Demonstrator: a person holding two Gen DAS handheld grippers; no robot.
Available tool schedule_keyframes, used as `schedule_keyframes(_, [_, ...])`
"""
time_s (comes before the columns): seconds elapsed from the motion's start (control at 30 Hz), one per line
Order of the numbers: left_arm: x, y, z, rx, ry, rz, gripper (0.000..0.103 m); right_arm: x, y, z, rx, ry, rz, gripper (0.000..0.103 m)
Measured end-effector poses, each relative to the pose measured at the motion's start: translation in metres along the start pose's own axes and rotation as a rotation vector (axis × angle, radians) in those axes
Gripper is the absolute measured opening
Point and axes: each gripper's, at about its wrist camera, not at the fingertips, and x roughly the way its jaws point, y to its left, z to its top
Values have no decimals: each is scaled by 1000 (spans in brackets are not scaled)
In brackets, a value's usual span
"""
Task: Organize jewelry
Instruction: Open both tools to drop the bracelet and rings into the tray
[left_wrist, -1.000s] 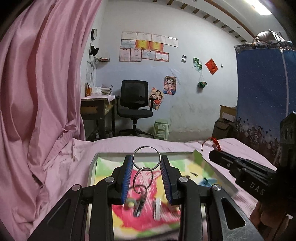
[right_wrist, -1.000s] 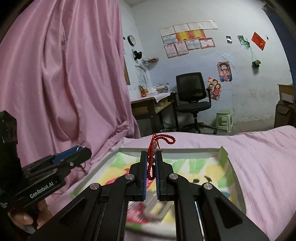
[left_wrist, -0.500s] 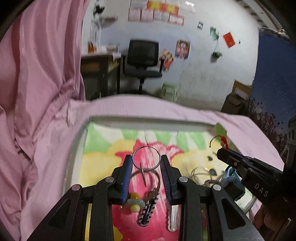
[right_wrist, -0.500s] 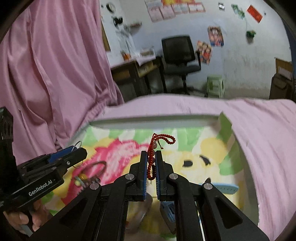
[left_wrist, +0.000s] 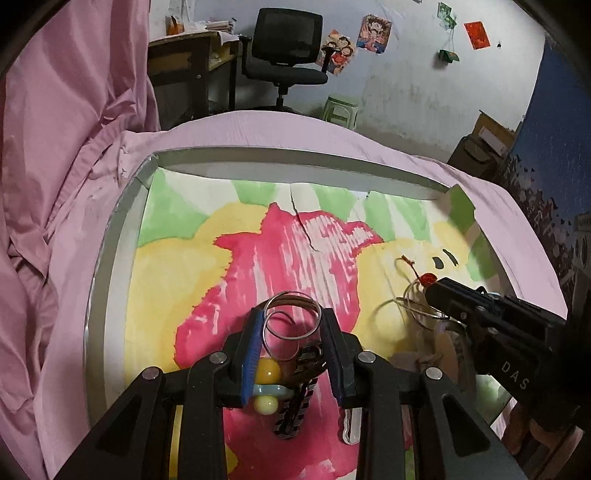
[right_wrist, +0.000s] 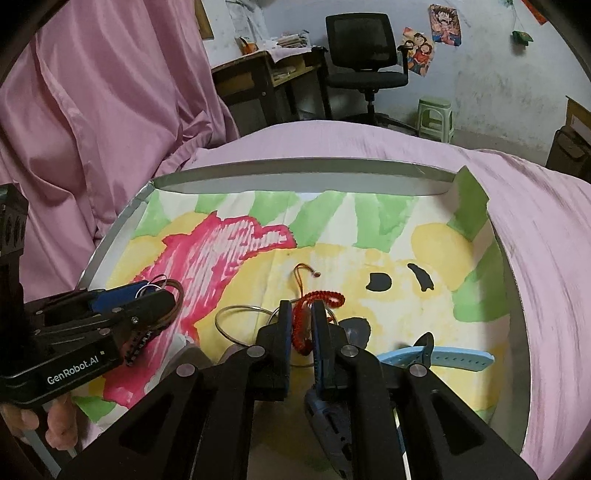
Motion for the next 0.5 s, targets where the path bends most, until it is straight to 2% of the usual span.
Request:
schedule_keyframes(0.03, [0,0,0,2,3,0,30,-2,0,-1,0,-4,-4,14])
schedule_keyframes(0.1, [-3,1,-2,-4,0,-6,32,-10,0,-3,2,-38,-1,27])
schedule_keyframes(0.17, [-7,2,-3,-21,-28,-28,35,-22,0,-5,7,-86,-4,34])
schedule_keyframes(0.2, [-12,3,-5,-31,-49,-38,41,-30,-1,-7,7,-119,-1,37])
schedule_keyframes(0.23, [-19,5,-9,-43,-82,-47,55,-39,-1,-10,8,-151,-6,39])
schedule_keyframes(0.3, [-32,8,-15,-57,-155,-46,68,-54,-3,-14,7,-211,-7,47])
schedule_keyframes(0.43, [-59,10,-26,-63,-261,-59,72,-94,0,-28,-1,-366,-13,60])
schedule_keyframes(0.5, [-74,10,-32,-64,-324,-56,79,-107,0,-29,3,-423,-14,74])
